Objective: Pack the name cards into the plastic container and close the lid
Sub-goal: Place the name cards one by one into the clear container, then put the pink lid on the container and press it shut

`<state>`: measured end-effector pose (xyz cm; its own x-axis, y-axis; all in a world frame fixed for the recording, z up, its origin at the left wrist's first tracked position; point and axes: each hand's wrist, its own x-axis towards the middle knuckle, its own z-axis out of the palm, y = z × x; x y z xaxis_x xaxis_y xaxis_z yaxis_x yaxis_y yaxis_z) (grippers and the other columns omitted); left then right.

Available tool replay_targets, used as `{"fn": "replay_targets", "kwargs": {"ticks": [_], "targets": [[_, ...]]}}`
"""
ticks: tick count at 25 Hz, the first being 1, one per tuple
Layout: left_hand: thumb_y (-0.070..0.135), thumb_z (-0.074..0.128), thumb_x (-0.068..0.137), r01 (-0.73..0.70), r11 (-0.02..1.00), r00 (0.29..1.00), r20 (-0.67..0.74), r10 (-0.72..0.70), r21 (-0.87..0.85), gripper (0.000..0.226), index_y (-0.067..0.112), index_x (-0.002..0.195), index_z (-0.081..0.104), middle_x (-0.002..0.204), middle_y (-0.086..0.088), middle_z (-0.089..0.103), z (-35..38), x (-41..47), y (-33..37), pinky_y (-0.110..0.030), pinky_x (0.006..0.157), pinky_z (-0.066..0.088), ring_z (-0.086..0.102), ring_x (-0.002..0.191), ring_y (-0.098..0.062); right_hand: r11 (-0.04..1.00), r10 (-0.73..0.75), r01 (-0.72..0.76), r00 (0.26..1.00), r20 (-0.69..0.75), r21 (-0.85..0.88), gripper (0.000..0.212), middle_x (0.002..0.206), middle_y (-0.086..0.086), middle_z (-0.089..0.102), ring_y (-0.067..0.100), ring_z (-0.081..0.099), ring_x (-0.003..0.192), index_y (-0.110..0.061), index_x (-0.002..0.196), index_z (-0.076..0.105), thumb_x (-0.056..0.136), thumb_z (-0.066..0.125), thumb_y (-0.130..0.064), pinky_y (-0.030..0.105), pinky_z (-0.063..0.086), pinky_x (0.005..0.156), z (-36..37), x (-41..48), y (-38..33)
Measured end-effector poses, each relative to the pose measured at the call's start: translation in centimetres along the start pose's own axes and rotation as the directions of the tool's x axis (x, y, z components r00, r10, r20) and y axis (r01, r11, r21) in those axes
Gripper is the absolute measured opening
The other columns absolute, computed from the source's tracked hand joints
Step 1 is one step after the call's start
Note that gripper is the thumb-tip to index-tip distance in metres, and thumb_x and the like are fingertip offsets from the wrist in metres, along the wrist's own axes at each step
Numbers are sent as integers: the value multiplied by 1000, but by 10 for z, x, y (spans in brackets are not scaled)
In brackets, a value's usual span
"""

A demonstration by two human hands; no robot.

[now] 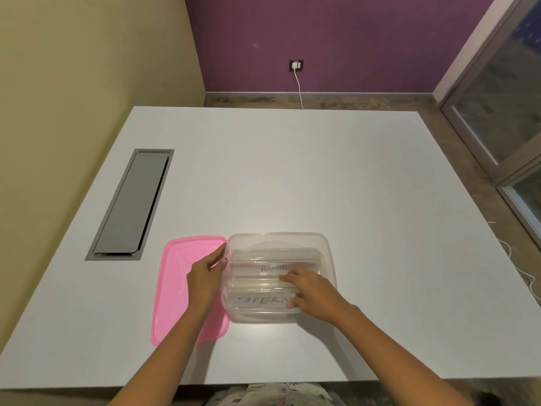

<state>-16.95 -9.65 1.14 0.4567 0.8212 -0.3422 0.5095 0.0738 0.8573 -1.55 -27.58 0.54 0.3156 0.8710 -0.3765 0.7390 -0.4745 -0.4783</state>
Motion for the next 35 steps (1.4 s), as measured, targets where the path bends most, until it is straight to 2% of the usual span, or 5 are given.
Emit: {"fn": "replay_targets", "kwargs": {"ticks": [4, 9, 17, 22, 35], "targets": [[23, 56, 92, -73, 994, 996, -42, 77, 77, 34, 27, 126, 60, 112, 6, 71, 3, -2, -2, -1, 68, 40, 57, 77, 5, 996, 15, -13, 999, 29, -83, 59, 125, 6, 60, 26, 56, 113, -18, 133, 50, 79, 73, -16, 38, 48, 88, -1, 9, 0], [19, 55, 93, -120, 980, 989, -61, 131, 158, 32, 22, 125, 59, 60, 26, 50, 6, -1, -3, -26, 65, 41, 49, 68, -16, 978, 14, -20, 999, -34, -206, 39, 102, 17, 70, 34, 65, 97, -8, 113, 64, 76, 74, -15, 38, 54, 81, -1, 11, -5], [19, 56, 93, -162, 976, 982, -72, 174, 148, 31, 19, 124, 61, 65, 24, 59, 7, 0, -5, -23, 64, 42, 47, 65, -13, 984, -56, 35, 992, -114, -175, 24, 88, 15, 73, 24, 72, 78, -3, 105, 66, 81, 66, -2, 37, 57, 77, 0, 6, -2], [19, 57, 92, -174, 979, 984, -18, 176, 106, 34, 20, 125, 61, 123, 3, 65, -1, 3, -7, -12, 83, 51, 63, 84, 1, 998, -56, 52, 990, -129, -34, 19, 93, 11, 71, 19, 71, 84, -6, 101, 68, 84, 62, -1, 36, 57, 79, 1, 0, -2], [37, 68, 80, -151, 735, 988, 77, 135, 660, 12, 26, 82, 63, 81, 11, 57, -1, -64, -92, -30, 77, 35, 51, 84, -13, 978, -205, 201, 887, -414, -54, 14, 85, -2, 71, 18, 63, 83, -16, 84, 73, 87, 66, -27, 32, 52, 76, 25, -43, -21]]}}
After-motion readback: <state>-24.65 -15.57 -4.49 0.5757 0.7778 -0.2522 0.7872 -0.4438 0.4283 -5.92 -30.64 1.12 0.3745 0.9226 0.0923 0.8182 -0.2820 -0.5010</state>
